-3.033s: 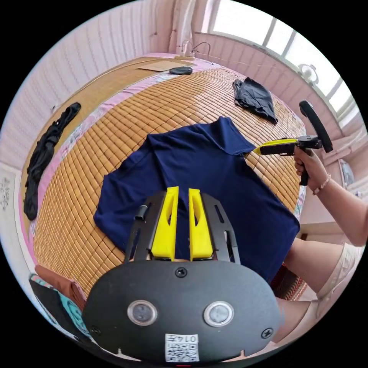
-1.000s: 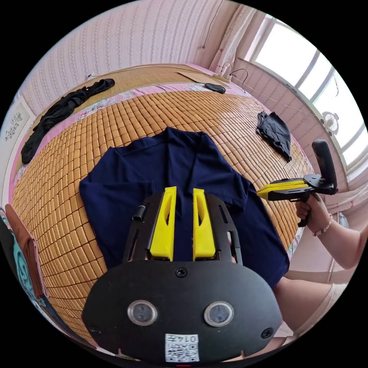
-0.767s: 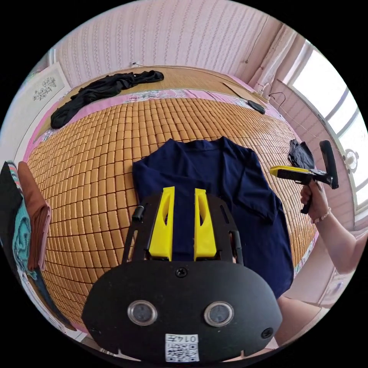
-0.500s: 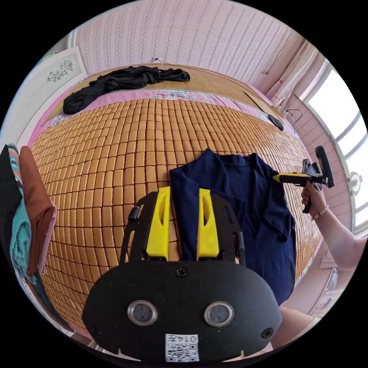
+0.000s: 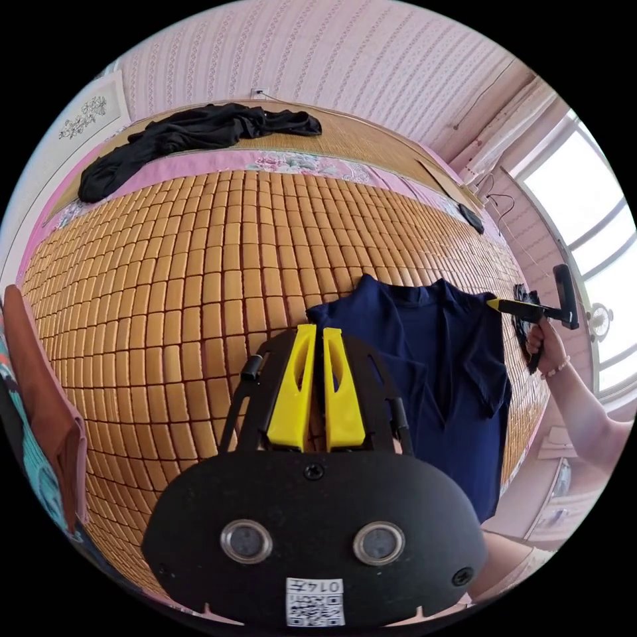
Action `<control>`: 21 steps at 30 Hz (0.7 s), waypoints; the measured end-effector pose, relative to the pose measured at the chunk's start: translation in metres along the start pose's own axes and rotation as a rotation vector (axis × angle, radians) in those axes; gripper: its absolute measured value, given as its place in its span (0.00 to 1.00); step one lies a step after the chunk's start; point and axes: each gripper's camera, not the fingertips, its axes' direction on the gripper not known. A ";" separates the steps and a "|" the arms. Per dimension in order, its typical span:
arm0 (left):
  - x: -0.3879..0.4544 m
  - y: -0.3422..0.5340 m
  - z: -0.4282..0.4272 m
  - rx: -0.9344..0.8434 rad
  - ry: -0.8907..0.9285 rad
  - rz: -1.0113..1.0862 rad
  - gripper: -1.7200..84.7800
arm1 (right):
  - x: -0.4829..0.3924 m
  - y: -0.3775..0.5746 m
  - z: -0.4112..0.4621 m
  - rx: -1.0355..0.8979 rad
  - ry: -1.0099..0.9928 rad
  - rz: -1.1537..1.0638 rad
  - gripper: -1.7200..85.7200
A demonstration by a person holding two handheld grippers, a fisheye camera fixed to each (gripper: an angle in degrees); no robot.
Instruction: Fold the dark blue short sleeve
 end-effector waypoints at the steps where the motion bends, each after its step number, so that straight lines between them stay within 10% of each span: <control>1: -0.002 -0.005 -0.008 0.028 -0.018 -0.012 0.02 | 0.001 -0.005 -0.005 0.021 -0.004 0.004 0.03; 21: 0.016 0.139 -0.198 0.178 0.185 0.136 0.02 | -0.040 0.133 -0.086 0.023 -0.225 -0.172 0.03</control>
